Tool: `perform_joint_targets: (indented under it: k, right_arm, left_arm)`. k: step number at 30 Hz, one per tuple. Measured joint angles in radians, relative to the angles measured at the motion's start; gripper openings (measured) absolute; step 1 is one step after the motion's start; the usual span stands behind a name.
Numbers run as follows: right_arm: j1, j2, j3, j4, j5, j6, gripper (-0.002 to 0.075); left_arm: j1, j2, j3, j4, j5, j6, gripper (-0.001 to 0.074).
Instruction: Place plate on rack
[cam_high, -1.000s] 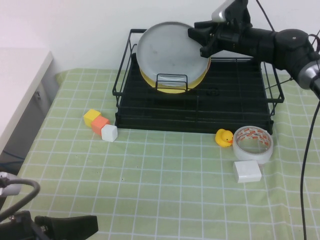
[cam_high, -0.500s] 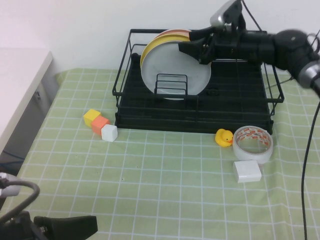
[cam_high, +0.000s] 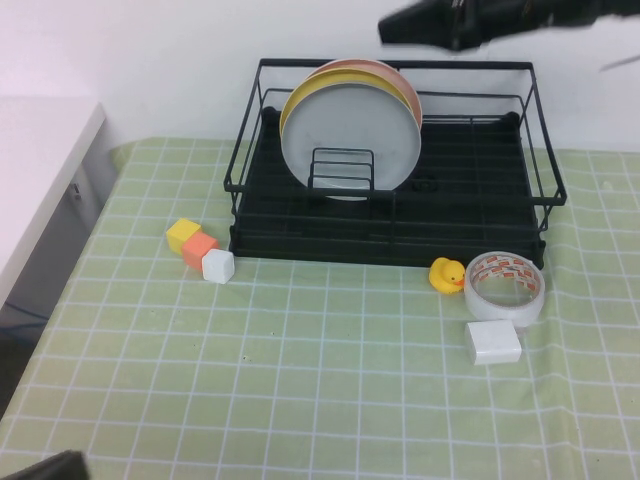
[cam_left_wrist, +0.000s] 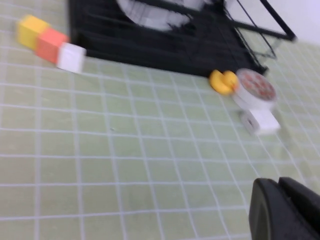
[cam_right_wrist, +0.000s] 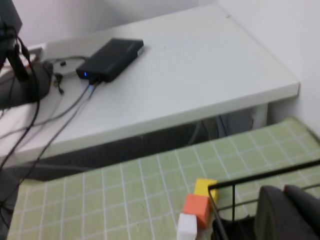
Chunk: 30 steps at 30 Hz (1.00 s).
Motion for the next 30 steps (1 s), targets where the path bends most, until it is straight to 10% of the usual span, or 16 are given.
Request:
perform_joint_targets:
  k: [12,30]
  right_arm:
    - [0.056,-0.405,-0.008,-0.318,0.01,0.206,0.0008]
    - [0.388,-0.751,-0.008,-0.804,0.01,0.357,0.0008]
  left_arm:
    - [-0.032,-0.145,0.006,0.189,-0.052,-0.201,-0.0001]
    - [-0.128,-0.145,0.006,0.19,-0.041,-0.212,-0.0001]
